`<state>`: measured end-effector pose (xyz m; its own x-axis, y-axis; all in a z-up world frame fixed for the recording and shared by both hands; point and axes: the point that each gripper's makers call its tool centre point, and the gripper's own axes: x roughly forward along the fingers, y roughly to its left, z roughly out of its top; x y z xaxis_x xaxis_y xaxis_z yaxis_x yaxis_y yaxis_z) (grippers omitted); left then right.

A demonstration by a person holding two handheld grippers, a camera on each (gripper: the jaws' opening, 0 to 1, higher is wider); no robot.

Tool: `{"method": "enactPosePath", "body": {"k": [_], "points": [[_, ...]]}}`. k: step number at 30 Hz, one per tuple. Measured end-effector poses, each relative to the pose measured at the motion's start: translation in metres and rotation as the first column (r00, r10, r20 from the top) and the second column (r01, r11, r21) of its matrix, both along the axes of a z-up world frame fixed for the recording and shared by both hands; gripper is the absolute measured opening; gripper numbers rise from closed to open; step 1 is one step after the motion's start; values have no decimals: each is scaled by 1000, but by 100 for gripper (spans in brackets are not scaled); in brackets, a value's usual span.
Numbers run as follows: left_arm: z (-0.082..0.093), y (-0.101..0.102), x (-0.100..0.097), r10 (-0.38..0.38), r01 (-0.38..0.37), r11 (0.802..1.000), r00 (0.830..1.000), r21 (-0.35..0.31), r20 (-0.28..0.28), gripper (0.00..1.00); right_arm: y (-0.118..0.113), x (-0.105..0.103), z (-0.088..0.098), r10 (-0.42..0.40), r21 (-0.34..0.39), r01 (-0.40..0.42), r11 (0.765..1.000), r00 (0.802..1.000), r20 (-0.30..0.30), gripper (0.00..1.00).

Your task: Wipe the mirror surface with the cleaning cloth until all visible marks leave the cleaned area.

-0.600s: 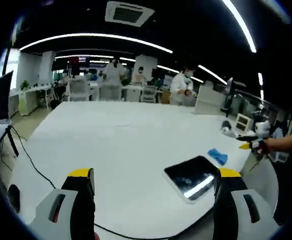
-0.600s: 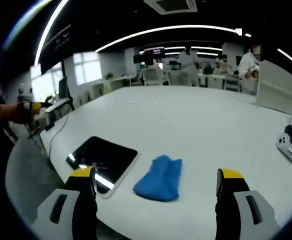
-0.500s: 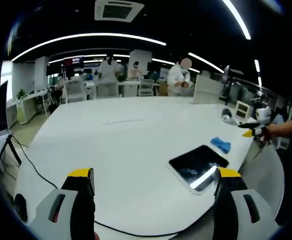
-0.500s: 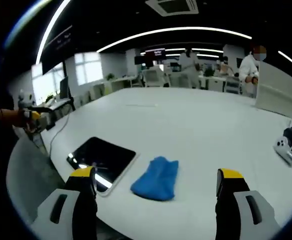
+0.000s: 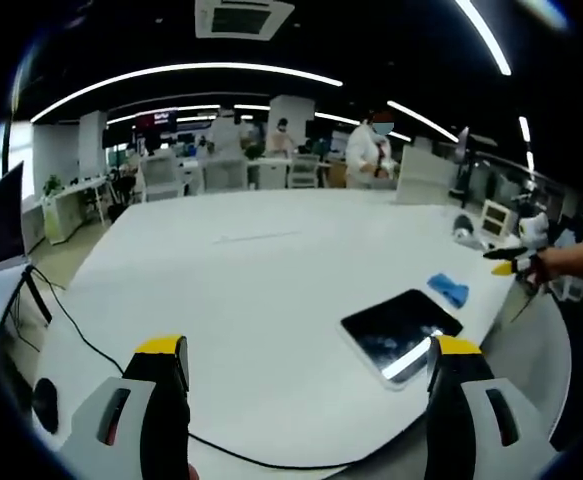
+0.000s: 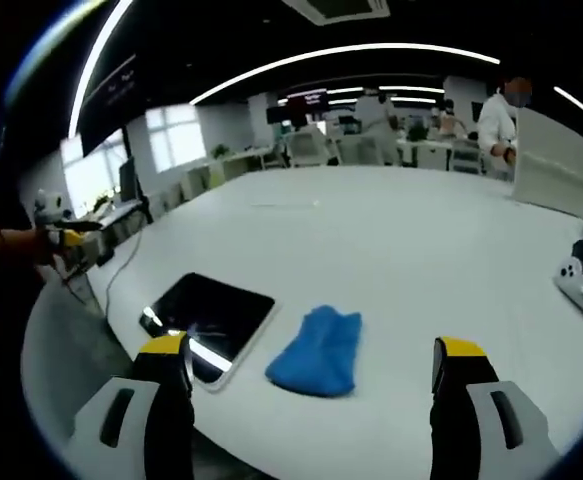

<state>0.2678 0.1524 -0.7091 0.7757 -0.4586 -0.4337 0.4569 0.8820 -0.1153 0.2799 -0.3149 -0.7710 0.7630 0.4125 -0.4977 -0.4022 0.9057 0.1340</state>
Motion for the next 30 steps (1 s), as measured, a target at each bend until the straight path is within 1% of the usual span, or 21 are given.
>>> {"method": "enactPosePath", "body": {"k": [2, 4, 5, 6, 7, 8, 9, 11, 12, 15, 18, 19, 20, 21, 22, 23, 24, 25, 27, 29, 30], "points": [[3, 2, 1, -6, 6, 1000, 1000, -5, 4, 100, 7, 0, 6, 8, 1, -8, 1000, 1000, 17, 98], [4, 1, 2, -42, 42, 999, 999, 12, 12, 100, 11, 0, 7, 15, -19, -15, 1000, 1000, 25, 98], [4, 2, 3, -58, 58, 998, 998, 32, 15, 100, 11, 0, 7, 14, -27, -14, 1000, 1000, 25, 98], [5, 6, 6, -99, 94, 991, 994, 94, 45, 100, 13, 0, 9, 16, -24, -16, 1000, 999, 32, 98], [4, 10, 9, -111, 104, 987, 992, 120, 59, 100, 14, 0, 13, 17, -34, -15, 999, 999, 49, 98], [2, 13, 11, -109, 103, 988, 993, 112, 48, 100, 10, 1, 16, 6, -62, -3, 998, 998, 61, 98], [3, 15, 13, -108, 104, 990, 993, 96, 42, 100, 2, 1, 17, -28, -100, 35, 994, 998, 64, 98], [12, 18, 18, -92, 91, 996, 994, 13, 54, 100, -2, -1, 19, -63, -86, 68, 994, 996, 68, 98], [14, 21, 17, -102, 102, 995, 994, 8, 47, 100, -6, -5, 18, -95, -89, 99, 991, 994, 53, 98], [14, 24, 12, -140, 138, 989, 989, 51, 40, 100, -6, -10, 17, -108, -78, 112, 991, 993, 55, 98], [17, 31, 9, -128, 125, 991, 990, 54, 57, 100, -3, -10, 10, -127, -60, 128, 990, 992, 21, 98], [17, 41, 11, -62, 59, 997, 996, 45, 65, 100, -3, -8, 9, -133, -52, 134, 990, 991, 24, 98], [12, 43, 8, -41, 41, 999, 999, 29, 25, 100, -2, -8, 7, -146, -46, 146, 988, 989, -3, 98], [12, 42, 6, -52, 51, 998, 998, 36, 29, 100, 2, -7, 10, -129, -43, 128, 991, 992, -4, 98], [16, 45, 7, -39, 36, 998, 996, 44, 74, 100, 6, -4, 14, -106, -34, 107, 994, 994, 27, 98], [14, 46, 6, -31, 29, 999, 997, 42, 69, 100, 5, -2, 15, -95, -43, 97, 994, 995, 42, 98], [6, 47, 4, -29, 27, 998, 999, 48, 30, 100, 3, -2, 12, -95, -48, 96, 994, 995, 26, 98], [4, 46, 4, -31, 29, 998, 999, 62, 26, 100, 2, -3, 9, -91, -53, 91, 994, 996, 1, 98], [6, 45, 5, -21, 18, 998, 999, 57, 48, 100, -3, 0, 10, -88, -48, 89, 995, 996, 13, 98], [8, 39, 2, -16, 14, 999, 999, 40, 46, 100, -7, -3, 6, -95, -61, 93, 994, 995, -25, 98], [7, 37, 1, -17, 15, 999, 999, 40, 47, 100, -10, -1, 7, -96, -58, 94, 994, 995, -21, 98]]}}
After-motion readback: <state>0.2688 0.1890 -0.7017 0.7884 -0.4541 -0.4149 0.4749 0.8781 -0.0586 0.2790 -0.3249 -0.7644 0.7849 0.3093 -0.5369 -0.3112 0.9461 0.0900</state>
